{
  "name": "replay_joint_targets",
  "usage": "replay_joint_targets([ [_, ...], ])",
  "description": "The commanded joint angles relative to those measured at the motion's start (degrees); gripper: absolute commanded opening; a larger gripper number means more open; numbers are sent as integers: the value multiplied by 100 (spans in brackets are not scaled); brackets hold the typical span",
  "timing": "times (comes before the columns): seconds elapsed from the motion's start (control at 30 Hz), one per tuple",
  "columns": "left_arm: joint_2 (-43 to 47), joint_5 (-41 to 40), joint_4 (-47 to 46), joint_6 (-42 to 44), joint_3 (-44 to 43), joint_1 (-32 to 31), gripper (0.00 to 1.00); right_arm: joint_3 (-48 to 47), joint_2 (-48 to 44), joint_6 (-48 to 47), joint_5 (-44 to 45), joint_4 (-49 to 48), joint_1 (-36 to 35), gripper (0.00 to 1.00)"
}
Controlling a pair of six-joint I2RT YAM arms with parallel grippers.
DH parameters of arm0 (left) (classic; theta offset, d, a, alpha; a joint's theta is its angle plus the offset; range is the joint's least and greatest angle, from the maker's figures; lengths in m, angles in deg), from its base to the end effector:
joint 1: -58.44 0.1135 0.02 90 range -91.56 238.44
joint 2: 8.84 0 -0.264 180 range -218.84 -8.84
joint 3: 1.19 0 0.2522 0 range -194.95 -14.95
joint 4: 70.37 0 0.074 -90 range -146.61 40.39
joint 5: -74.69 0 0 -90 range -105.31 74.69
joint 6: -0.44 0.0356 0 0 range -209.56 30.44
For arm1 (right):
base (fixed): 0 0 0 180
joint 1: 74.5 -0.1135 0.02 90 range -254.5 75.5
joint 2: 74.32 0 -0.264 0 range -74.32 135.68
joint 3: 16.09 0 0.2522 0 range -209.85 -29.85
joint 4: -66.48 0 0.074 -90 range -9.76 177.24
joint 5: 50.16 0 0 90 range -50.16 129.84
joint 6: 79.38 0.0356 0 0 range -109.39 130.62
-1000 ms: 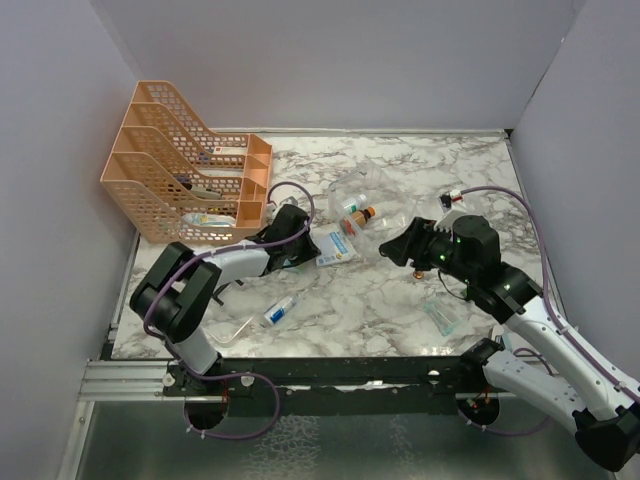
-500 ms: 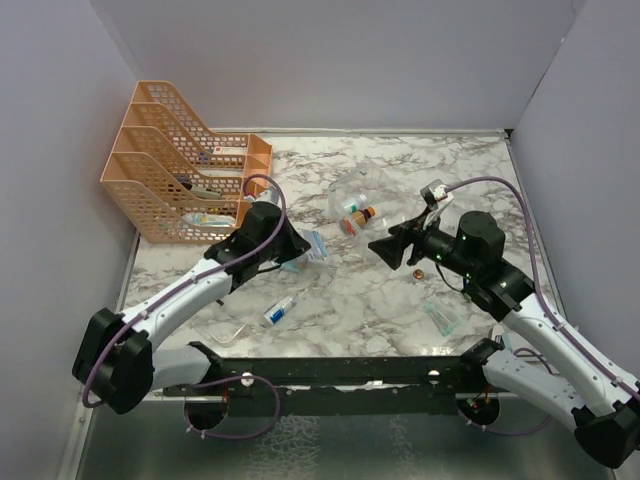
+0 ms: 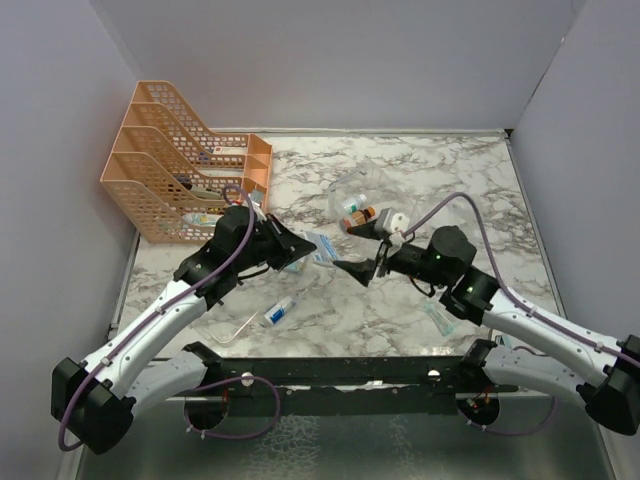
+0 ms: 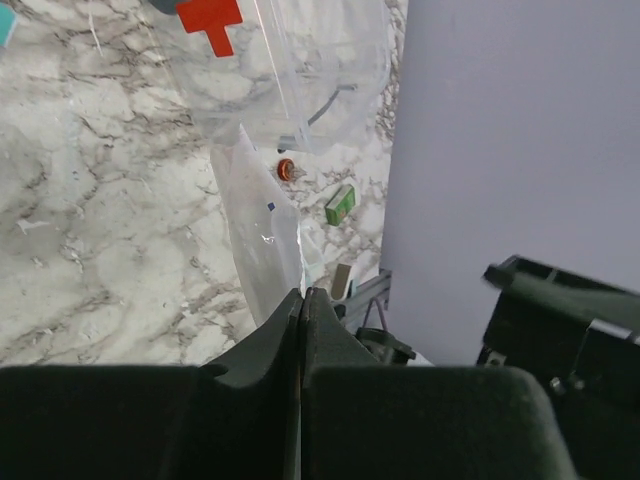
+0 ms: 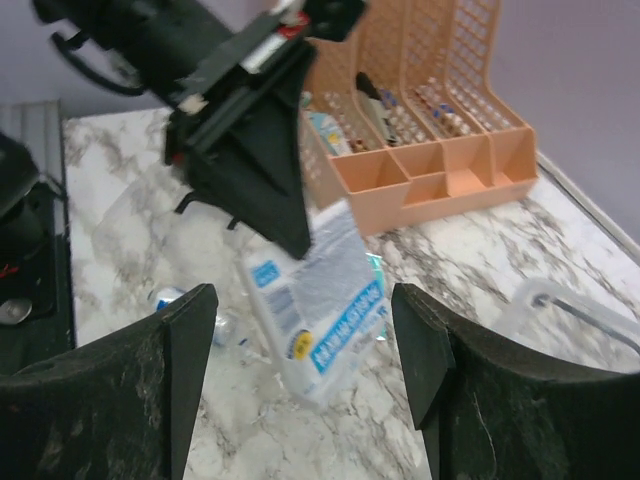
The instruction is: Organize the medicine kit
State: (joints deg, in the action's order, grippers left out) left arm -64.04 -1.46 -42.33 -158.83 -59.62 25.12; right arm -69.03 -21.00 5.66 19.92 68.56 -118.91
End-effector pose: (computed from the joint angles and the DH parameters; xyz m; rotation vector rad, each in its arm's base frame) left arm 0.1789 -0.1278 0.2989 -0.5331 2.2147 -1.3057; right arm 0.1500 0.1639 0.3189 -0.9409 1.3828 0.8059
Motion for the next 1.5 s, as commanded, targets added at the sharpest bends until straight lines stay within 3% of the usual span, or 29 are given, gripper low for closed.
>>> replay_joint_targets([
  [0.0,124,278,48,-835,-264,54,0,33,416,-1186,1012,-334,-920,72],
  [0.2,449,347,-641,-2104,416,69,0,325,1014,-1863,1609,-1207,-1184,72],
  [0.5,378,441,-579,-2278,447,80,0,1072,1476,-2700,1574,-2808,-1187,68],
  [0.87,422,523,-659,-2500,582,80,0,1023,1668,-2801,1369,-3181,-1188,44],
  [1.07,493,472,-725,-2503,635,112,0,1015,1633,-2711,1383,-3059,-1192,17],
  [1.1,504,439,-709,-2465,621,122,5,1008,1584,-2656,1390,-2988,-1193,12],
  [1.2,545,196,-481,-2158,486,154,35,855,1378,-2376,1380,-2485,-1192,1],
  [1.3,642,-359,-51,-1456,146,194,63,469,1164,-2126,1485,-1620,-1185,1],
  [1.47,1028,-2154,657,430,-683,203,80,-524,1160,-1738,1610,-71,-1030,1],
])
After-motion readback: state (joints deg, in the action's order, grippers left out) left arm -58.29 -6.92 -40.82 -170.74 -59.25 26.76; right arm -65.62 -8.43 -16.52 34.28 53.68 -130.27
